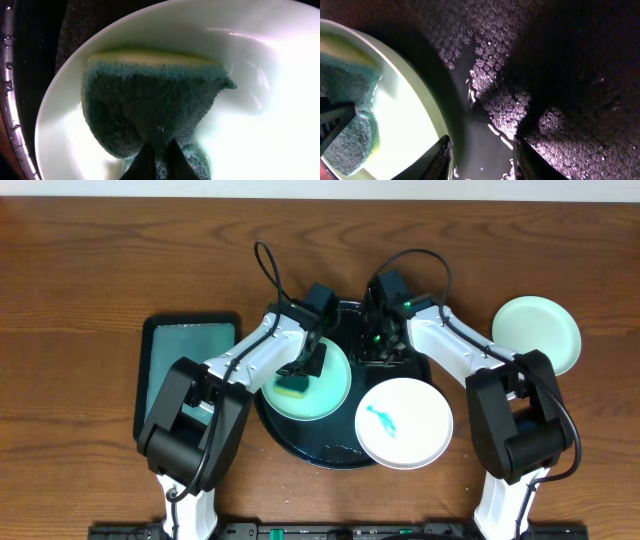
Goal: Clean dirty plates on tray and stack at the side
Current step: 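Scrub the green plate face with the sponge in the left gripper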
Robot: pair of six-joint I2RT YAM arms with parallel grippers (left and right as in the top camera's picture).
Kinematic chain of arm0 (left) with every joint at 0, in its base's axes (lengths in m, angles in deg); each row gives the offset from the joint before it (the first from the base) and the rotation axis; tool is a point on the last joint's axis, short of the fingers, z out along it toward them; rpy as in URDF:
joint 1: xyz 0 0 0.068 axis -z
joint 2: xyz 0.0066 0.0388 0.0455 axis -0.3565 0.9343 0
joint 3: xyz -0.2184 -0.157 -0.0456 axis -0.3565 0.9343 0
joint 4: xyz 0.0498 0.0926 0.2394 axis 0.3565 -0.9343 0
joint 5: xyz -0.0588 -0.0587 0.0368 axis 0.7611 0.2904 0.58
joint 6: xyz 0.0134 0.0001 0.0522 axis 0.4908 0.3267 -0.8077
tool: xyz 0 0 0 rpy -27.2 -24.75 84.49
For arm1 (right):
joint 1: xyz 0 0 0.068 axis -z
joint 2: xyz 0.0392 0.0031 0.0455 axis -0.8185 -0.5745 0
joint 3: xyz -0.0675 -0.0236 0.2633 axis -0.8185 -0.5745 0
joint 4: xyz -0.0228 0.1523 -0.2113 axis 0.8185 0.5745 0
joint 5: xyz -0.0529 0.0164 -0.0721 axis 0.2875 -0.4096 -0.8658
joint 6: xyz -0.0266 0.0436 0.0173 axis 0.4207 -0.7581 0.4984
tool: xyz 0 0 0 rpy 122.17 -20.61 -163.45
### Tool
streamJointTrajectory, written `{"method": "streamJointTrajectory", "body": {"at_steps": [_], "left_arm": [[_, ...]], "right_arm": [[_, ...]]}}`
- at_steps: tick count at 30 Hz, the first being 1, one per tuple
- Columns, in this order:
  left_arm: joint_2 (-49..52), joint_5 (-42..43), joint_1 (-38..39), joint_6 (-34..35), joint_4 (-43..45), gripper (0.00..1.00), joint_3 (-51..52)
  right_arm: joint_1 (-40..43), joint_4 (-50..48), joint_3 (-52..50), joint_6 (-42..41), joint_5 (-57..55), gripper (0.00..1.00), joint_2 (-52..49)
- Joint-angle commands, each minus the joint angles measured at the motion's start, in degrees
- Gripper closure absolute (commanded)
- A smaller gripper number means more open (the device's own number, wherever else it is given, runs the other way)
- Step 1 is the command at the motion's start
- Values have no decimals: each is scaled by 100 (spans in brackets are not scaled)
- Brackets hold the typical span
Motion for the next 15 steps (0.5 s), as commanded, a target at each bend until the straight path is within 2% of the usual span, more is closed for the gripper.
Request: {"method": "streamJointTrajectory", "body": {"at_steps": [1,6,15], "left_arm": [[382,1193,197,50,-15,93,321],[382,1193,197,50,-15,93,321],[382,1193,197,48,22,93,321]], "right_arm": [[15,166,118,26,527,57,160],[343,549,295,13,439,55,199],[767,931,693,879,815,56,199]]}}
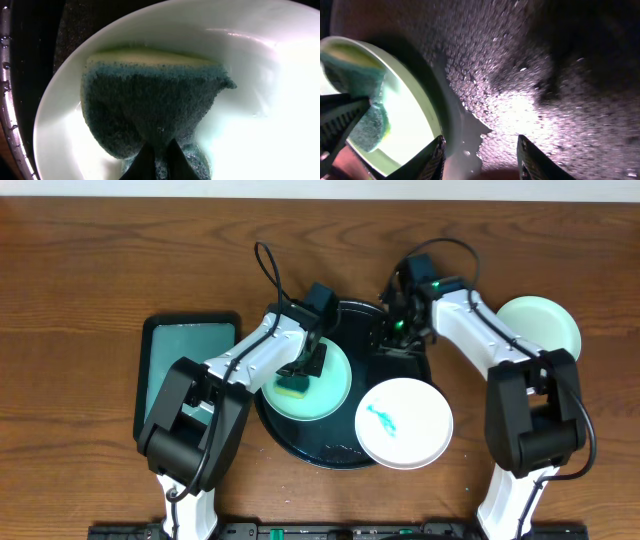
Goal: Clean dirty plates on tray and stack at the side
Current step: 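Scrub the green plate face with the sponge in the left gripper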
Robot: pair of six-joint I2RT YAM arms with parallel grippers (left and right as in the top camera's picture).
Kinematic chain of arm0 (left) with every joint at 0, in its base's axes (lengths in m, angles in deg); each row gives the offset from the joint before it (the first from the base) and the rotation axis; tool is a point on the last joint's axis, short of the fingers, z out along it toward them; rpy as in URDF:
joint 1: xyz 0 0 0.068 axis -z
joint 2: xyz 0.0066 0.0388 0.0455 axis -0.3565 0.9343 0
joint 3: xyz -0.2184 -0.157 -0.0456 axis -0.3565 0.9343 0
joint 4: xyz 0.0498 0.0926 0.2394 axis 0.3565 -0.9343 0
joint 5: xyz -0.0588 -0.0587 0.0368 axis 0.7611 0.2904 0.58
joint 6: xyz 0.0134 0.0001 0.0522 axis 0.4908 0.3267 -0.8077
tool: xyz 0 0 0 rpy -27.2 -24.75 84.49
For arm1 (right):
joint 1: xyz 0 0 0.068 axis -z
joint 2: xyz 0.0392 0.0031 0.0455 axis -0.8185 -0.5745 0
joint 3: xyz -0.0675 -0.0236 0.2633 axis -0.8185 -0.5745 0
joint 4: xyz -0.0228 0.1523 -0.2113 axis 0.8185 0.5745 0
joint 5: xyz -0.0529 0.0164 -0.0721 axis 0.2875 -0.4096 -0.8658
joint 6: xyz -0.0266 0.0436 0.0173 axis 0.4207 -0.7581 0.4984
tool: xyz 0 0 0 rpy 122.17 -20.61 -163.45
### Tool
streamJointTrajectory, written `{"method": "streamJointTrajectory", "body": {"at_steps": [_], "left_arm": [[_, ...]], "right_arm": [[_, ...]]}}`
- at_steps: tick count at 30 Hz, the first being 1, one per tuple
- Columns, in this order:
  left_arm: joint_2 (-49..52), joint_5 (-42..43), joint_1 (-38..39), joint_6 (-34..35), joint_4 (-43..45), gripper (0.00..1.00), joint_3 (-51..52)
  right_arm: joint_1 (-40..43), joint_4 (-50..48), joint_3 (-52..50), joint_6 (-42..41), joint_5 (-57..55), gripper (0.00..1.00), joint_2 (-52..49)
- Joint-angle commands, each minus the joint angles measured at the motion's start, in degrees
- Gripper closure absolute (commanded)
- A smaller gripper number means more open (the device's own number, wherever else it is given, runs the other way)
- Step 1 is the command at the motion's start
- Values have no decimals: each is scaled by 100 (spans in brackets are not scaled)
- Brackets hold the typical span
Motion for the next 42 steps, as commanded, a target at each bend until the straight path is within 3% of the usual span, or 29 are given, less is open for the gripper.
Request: {"method": "streamJointTrajectory", "body": {"at_steps": [1,13,24,31,33,35,42], "left_arm": [[382,1169,197,50,31,93,321],[382,1169,197,50,83,93,321],[382,1169,197,52,79,93,321],[382,1169,197,50,-2,93,321],[382,1169,197,50,-4,93,321],[382,1172,197,50,-4,93,321],[382,1172,197,52,-4,93,321]], "right_arm": [[59,68,179,610,498,56,195],[-529,-186,-146,824,566,50,164],[-863,-1005,-734,291,278,52,144],[-874,-1985,-1419,-299,308,57,144],[-896,-2177,-1530,-455,350,61,144],[-966,-2256,-1613,-577,345,72,144],[-1272,-2500,-1716,-981,310,78,144]]}}
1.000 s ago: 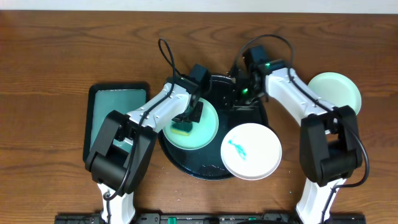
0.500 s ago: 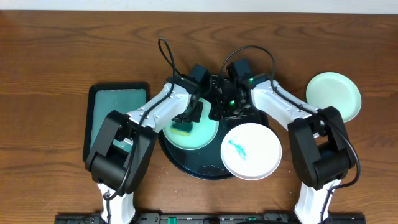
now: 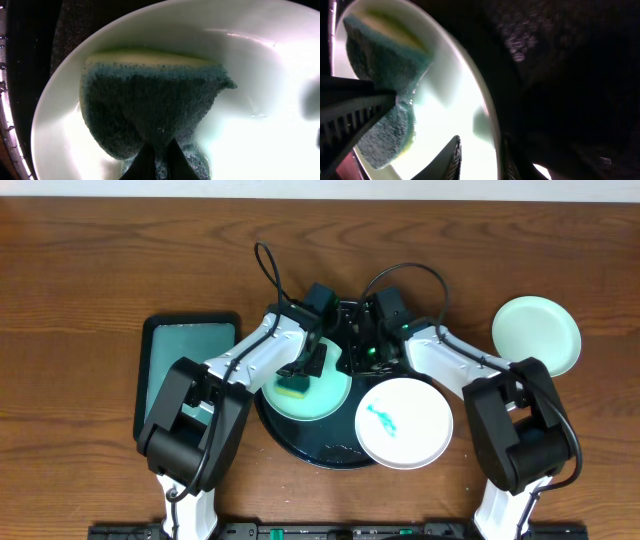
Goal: Clean dirty plates on tray and stack at the side
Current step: 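Scrub the green plate face with the sponge in the left gripper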
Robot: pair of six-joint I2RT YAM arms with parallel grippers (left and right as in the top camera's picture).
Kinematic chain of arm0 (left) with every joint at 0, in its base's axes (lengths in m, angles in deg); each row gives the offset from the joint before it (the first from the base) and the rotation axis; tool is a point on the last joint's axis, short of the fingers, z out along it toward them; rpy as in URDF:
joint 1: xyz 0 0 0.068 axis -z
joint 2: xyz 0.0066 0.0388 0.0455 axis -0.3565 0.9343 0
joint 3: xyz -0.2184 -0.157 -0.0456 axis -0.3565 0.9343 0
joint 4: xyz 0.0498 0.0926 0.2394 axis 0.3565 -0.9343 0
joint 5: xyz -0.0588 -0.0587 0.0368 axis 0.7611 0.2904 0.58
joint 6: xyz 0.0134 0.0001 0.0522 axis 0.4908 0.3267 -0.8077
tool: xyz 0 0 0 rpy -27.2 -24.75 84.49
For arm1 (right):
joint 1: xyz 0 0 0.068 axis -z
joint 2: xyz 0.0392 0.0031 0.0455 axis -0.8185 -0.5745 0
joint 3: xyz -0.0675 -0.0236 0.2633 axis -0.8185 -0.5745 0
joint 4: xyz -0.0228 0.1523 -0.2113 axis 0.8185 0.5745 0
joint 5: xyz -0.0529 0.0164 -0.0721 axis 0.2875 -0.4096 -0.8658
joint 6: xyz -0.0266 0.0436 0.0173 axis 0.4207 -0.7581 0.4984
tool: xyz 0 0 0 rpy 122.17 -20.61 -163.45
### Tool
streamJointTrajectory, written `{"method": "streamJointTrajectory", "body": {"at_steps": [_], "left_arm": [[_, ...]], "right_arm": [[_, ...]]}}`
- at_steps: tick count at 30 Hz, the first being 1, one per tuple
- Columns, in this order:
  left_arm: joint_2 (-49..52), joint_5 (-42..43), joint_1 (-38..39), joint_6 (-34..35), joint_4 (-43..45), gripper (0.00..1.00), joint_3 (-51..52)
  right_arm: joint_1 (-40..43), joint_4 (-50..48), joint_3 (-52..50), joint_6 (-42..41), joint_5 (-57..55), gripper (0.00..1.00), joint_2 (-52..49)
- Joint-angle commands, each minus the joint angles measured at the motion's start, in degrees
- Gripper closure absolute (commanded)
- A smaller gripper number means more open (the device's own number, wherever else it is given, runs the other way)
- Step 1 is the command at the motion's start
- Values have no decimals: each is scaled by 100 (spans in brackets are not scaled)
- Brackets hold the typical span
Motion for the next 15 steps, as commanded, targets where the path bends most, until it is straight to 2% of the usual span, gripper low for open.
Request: {"method": "streamJointTrajectory", "body": {"at_steps": [1,3,8,15], "left_arm": [[387,1141,197,50,-37,93,299],[387,1141,197,50,-44,93,299],[387,1139,197,50,-105,93,299],[387,1176,197,46,-140,93,299]], "right_arm": [[-363,-79,-219,-535,-57,79,-109],[-457,-76,-219,-896,-293,81,-109],[-570,-24,-219,-1718,-909,99,-109],[-573,39,-219,-1934,-1088,98,-109]]}}
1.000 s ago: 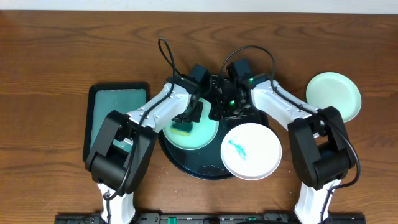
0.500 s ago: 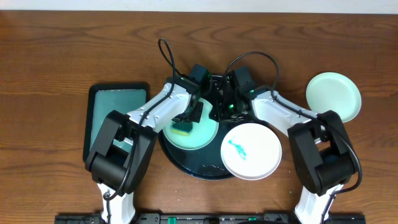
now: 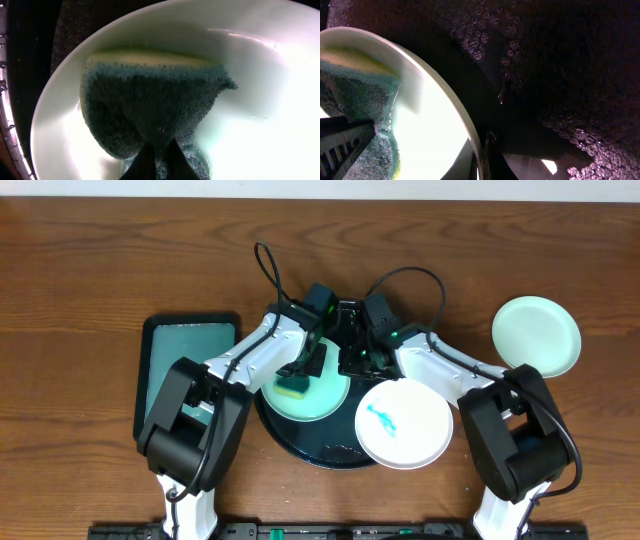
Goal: Clean dirty plates on tray and stack at the side
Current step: 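Scrub the green plate face with the sponge in the left gripper, then return the sponge to the basin with the left gripper and release it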
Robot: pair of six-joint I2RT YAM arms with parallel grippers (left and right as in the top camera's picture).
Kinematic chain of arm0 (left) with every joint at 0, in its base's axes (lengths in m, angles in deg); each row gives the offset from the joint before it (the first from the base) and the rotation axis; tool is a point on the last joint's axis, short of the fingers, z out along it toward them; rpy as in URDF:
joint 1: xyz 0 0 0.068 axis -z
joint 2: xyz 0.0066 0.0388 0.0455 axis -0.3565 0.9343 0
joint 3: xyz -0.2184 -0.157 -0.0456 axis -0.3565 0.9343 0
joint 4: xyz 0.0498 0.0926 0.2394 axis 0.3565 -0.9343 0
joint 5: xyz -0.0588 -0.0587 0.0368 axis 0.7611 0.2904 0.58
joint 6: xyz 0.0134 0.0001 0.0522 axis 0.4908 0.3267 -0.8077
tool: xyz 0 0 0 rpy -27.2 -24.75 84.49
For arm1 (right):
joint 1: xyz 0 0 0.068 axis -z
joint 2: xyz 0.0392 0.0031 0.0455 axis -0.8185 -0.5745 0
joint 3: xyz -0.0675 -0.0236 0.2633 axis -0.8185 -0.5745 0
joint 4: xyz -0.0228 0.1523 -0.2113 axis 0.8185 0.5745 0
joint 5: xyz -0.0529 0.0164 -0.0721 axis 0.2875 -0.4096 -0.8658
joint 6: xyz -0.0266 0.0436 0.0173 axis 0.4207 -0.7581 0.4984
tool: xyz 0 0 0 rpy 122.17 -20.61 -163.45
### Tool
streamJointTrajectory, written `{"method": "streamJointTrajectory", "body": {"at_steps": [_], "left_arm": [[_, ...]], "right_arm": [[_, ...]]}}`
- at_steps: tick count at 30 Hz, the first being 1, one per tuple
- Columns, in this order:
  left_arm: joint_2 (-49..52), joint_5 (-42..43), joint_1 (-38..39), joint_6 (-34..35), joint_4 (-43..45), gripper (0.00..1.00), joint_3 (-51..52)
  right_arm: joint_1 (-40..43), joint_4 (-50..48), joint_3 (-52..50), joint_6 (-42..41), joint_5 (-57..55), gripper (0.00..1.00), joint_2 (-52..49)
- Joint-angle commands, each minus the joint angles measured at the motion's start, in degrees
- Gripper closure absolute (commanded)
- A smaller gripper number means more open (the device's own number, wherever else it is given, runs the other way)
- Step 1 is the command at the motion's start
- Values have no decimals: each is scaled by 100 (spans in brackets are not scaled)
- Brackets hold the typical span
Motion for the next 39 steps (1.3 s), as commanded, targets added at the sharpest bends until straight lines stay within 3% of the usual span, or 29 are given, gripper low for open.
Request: {"method": "streamJointTrajectory", "body": {"at_steps": [1,7,15,20,26,39], "left_arm": [[387,1318,197,28,-103,93,299],[365,3021,203,-260,-31,93,297],[144,3101,168,-258,151,93,280],[-273,2712,28,-4,111,93,256],[-903,1207,-476,356,-424,93,256],[-1768,-378,-1467,326,-1130,93,256]], "right_arm": [[-225,61,-155,-494,24,99,-245],[-221,94,-155,-494,26,99,-245],[-221,140,-155,-409,28,99,-245],[-221,166,-155,-409,28,99,-245],[-221,166,-155,-411,28,99,-245],[-184,181,-155,-363,76,99,-245]]}}
